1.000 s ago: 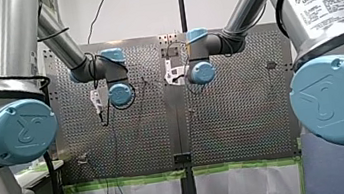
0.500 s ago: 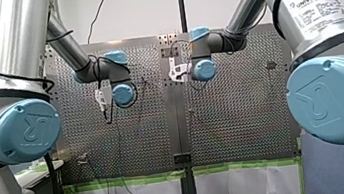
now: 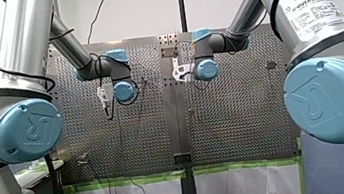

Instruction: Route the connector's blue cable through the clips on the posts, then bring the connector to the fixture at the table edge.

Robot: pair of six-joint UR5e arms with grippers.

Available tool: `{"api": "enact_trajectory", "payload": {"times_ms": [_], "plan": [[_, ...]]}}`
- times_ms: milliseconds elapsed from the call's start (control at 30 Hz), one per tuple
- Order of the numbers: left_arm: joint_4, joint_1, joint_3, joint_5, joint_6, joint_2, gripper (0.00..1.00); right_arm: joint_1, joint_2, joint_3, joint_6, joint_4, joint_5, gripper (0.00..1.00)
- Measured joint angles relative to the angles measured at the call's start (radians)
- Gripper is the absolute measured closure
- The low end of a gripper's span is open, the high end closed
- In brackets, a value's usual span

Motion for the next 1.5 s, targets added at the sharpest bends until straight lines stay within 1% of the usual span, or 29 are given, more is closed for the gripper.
{"api": "enact_trajectory", "payload": {"times_ms": [200,633,800,933,1133,1367,1500], "plan": [[-0.005,0.008,0.018,0.011,0.000,-0.009,1.00,-0.005,0.001,-0.002,-0.001,0.005,-0.005,1.00],[-0.024,0.033,0.061,0.070,-0.004,-0.011,1.00,-0.011,0.002,-0.002,-0.003,0.010,-0.012,1.00],[-0.039,0.041,0.085,0.083,-0.002,-0.030,1.00,-0.012,0.002,-0.002,-0.003,0.010,-0.013,1.00],[-0.060,0.044,0.104,0.093,-0.003,-0.056,1.00,-0.014,0.002,-0.002,-0.004,0.010,-0.015,1.00],[-0.059,0.058,0.112,0.097,-0.010,-0.068,1.00,-0.018,0.003,-0.002,-0.005,0.007,-0.016,1.00],[-0.055,0.078,0.132,0.112,-0.013,-0.069,1.00,-0.027,0.004,-0.002,-0.002,0.000,-0.017,1.00],[-0.060,0.086,0.145,0.132,-0.014,-0.069,1.00,-0.038,0.012,-0.005,-0.001,-0.004,-0.021,1.00]]}}
